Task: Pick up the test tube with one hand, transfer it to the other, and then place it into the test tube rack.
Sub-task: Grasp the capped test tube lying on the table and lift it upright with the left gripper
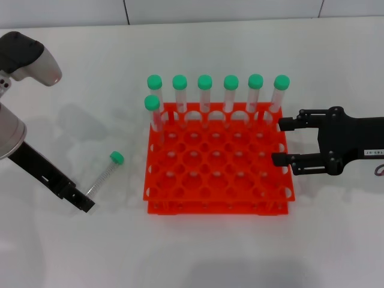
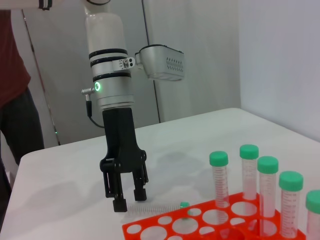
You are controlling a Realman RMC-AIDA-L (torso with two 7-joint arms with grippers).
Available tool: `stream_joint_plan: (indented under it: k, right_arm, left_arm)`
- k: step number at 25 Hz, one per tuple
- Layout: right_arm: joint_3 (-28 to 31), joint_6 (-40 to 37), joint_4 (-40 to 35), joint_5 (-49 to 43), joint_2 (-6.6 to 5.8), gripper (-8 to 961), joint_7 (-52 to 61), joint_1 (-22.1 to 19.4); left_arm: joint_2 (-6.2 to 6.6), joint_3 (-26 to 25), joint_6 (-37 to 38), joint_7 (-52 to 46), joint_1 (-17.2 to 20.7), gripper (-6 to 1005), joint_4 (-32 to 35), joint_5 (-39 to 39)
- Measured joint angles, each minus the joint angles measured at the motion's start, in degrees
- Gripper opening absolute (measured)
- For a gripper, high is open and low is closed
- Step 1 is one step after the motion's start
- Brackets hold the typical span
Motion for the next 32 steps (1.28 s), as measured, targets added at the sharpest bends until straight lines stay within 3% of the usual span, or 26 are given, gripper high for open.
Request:
stream_joint_plan:
  k: [11, 16, 32]
  right_arm:
    - [-0.1, 0.1, 0.1, 0.2, 0.0, 670, -0.3, -0.3]
    - [-0.1, 0.1, 0.1, 0.2, 0.0, 668, -0.5, -0.4]
    - [0.0, 0.1, 0.8, 0.4, 0.0, 662, -0.8, -0.5]
  left_arm:
    - [0.05, 0.7, 0.1, -0.8, -1.0, 663, -0.1, 0.1]
    - [-0.03, 0.8, 0.0, -1.0, -2.2, 530, -1.8, 1.9]
    - [-0.44, 0.8, -0.2, -0.9, -2.9, 523, -2.6, 2.8]
